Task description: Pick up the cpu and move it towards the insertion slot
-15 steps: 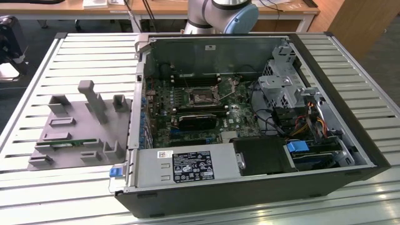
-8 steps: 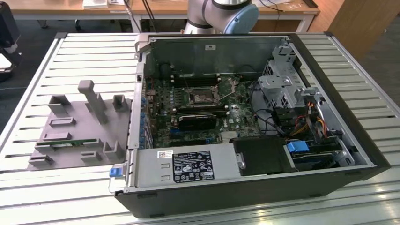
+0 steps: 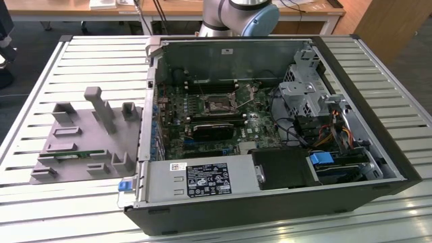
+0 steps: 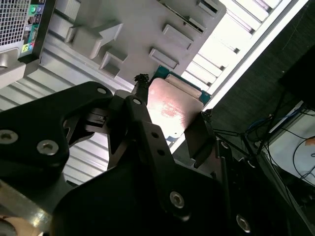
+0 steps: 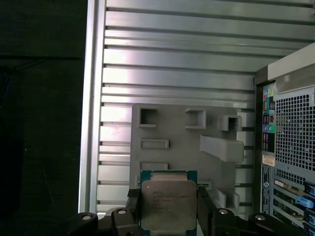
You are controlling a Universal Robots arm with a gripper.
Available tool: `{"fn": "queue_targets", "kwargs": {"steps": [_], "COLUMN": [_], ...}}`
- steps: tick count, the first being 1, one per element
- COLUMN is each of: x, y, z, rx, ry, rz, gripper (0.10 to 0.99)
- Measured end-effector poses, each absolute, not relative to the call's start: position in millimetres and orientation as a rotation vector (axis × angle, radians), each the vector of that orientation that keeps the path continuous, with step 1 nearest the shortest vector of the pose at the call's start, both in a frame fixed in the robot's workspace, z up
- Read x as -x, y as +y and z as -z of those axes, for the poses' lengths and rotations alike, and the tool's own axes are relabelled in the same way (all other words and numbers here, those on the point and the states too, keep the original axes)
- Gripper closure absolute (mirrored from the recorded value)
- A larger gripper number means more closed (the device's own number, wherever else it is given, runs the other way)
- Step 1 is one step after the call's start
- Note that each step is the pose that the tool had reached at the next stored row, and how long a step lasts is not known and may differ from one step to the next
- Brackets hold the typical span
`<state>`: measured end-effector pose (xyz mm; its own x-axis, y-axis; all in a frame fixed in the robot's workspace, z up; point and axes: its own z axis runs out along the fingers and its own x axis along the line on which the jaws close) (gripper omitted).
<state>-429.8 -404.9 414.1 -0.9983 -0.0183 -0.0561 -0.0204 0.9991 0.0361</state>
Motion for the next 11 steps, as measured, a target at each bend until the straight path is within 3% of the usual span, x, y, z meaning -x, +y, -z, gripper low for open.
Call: {"fn": "queue_targets", "kwargs": {"steps": [11], "x": [420], "y": [-405], "z": [-414], "rx": [0.030], "ry": [3.085], "rz": [-0.057], "gripper": [0.545]}}
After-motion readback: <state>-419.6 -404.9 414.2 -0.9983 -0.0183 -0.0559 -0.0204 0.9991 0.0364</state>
